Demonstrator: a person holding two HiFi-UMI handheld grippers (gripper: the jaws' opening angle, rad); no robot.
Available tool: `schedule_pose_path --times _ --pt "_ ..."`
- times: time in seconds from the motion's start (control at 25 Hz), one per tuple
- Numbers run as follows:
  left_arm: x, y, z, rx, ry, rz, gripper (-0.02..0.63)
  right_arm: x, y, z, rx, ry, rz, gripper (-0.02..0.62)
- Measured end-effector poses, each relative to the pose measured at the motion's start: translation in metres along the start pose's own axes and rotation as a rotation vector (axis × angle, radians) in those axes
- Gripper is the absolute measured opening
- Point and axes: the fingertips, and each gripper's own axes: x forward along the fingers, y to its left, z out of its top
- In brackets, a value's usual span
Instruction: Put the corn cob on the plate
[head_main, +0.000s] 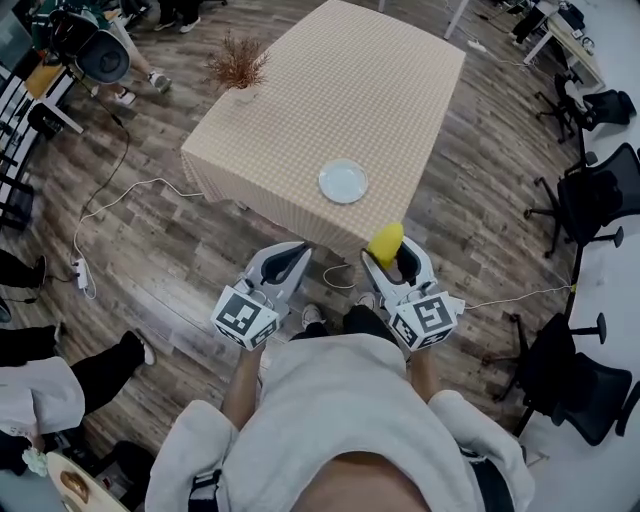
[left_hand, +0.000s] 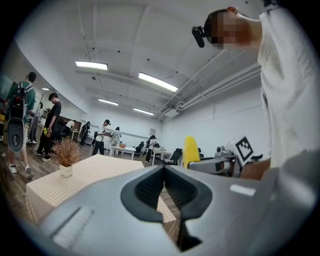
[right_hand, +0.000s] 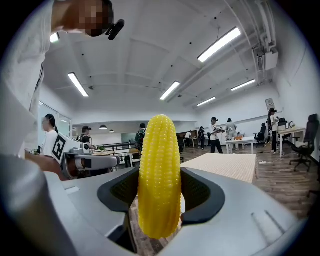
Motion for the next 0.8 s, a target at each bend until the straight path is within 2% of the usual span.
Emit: schedule_pose_path --times 0.2,0.56,0.8 --pt "0.035 0.012 -0.006 -0.008 0.018 0.021 0.008 0.021 -0.033 -0.002 0.017 0.004 0.027 0.252" --pt "0.125 0.051 0.017 0.023 -0.006 0.184 0.008 0.082 -0.116 0.022 -0.017 -0.009 0.188 0.252" --pt "0.182 0.060 0.026 0.028 -0.026 0.266 0.008 0.103 -0.172 0.035 -0.021 -0.018 0.269 0.252"
